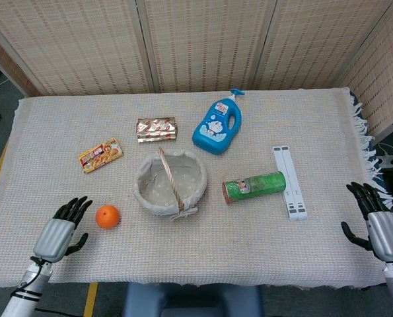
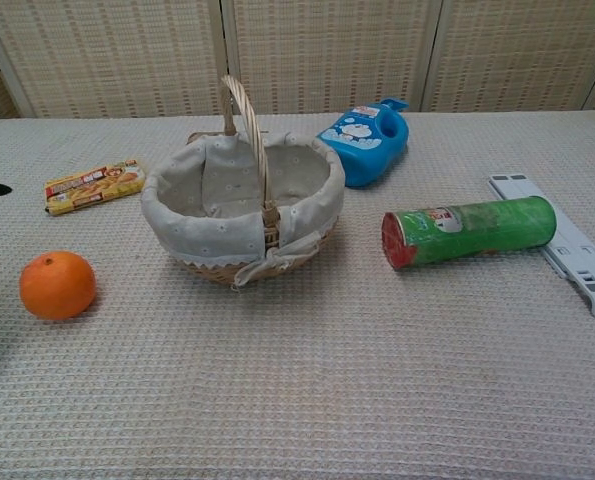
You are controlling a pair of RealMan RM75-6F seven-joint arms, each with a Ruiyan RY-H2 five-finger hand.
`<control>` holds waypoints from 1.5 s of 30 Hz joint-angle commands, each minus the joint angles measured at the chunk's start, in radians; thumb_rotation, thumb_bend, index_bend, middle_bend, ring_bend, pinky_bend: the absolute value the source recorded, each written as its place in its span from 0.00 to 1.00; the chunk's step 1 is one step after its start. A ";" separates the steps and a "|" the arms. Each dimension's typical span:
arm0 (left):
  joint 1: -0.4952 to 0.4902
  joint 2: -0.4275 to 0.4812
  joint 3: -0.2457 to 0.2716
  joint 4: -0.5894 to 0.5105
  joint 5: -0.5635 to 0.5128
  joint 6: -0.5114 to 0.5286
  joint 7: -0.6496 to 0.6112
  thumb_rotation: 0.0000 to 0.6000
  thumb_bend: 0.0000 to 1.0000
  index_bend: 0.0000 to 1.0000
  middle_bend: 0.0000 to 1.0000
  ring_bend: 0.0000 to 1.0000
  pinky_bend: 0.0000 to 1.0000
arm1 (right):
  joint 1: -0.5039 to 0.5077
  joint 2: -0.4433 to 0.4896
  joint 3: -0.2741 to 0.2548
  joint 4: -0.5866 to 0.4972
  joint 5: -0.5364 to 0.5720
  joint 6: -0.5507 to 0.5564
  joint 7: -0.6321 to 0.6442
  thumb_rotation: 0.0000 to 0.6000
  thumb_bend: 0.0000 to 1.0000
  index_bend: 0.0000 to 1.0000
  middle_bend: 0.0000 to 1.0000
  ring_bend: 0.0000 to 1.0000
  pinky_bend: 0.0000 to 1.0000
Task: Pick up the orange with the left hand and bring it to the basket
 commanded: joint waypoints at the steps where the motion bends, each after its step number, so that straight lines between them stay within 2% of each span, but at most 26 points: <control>1: -0.039 -0.035 -0.022 -0.007 -0.033 -0.049 0.027 1.00 0.39 0.00 0.00 0.00 0.15 | 0.005 0.002 0.000 0.004 -0.001 -0.009 0.004 1.00 0.27 0.09 0.05 0.00 0.34; 11: -0.087 -0.132 -0.040 0.045 -0.142 -0.147 0.078 1.00 0.39 0.00 0.00 0.00 0.14 | 0.025 0.013 0.001 0.012 0.000 -0.043 0.034 1.00 0.27 0.09 0.05 0.00 0.34; 18: -0.117 -0.208 -0.040 0.147 -0.190 -0.207 0.065 1.00 0.40 0.00 0.00 0.00 0.14 | 0.025 0.013 -0.002 0.012 -0.003 -0.039 0.035 1.00 0.27 0.09 0.05 0.00 0.34; 23: -0.126 -0.267 -0.045 0.229 -0.191 -0.200 0.048 1.00 0.39 0.00 0.00 0.00 0.16 | 0.025 0.012 -0.002 0.014 -0.005 -0.037 0.035 1.00 0.27 0.09 0.05 0.00 0.34; 25: -0.126 -0.274 -0.045 0.237 -0.190 -0.198 0.047 1.00 0.39 0.00 0.00 0.01 0.19 | 0.025 0.012 -0.003 0.014 -0.005 -0.037 0.036 1.00 0.27 0.09 0.05 0.00 0.34; 27: -0.127 -0.292 -0.046 0.260 -0.192 -0.194 0.043 1.00 0.39 0.01 0.02 0.06 0.28 | 0.025 0.012 -0.003 0.014 -0.004 -0.037 0.037 1.00 0.27 0.09 0.05 0.00 0.34; 32: -0.113 -0.386 -0.068 0.377 -0.171 -0.096 0.039 1.00 0.41 0.21 0.24 0.27 0.50 | 0.027 0.014 -0.004 0.014 -0.004 -0.041 0.038 1.00 0.27 0.09 0.05 0.00 0.34; 36: -0.102 -0.441 -0.096 0.447 -0.148 0.006 0.036 1.00 0.44 0.34 0.36 0.39 0.64 | 0.028 0.014 -0.005 0.014 -0.004 -0.042 0.038 1.00 0.27 0.09 0.05 0.00 0.34; 40: -0.110 -0.425 -0.123 0.449 -0.132 0.057 0.066 1.00 0.46 0.39 0.40 0.42 0.68 | 0.029 0.016 -0.007 0.013 -0.006 -0.044 0.039 1.00 0.27 0.09 0.05 0.00 0.34; 45: -0.140 -0.366 -0.202 0.410 -0.130 0.124 0.161 1.00 0.46 0.41 0.42 0.44 0.70 | 0.029 0.017 -0.011 0.014 -0.012 -0.045 0.040 1.00 0.27 0.10 0.05 0.00 0.34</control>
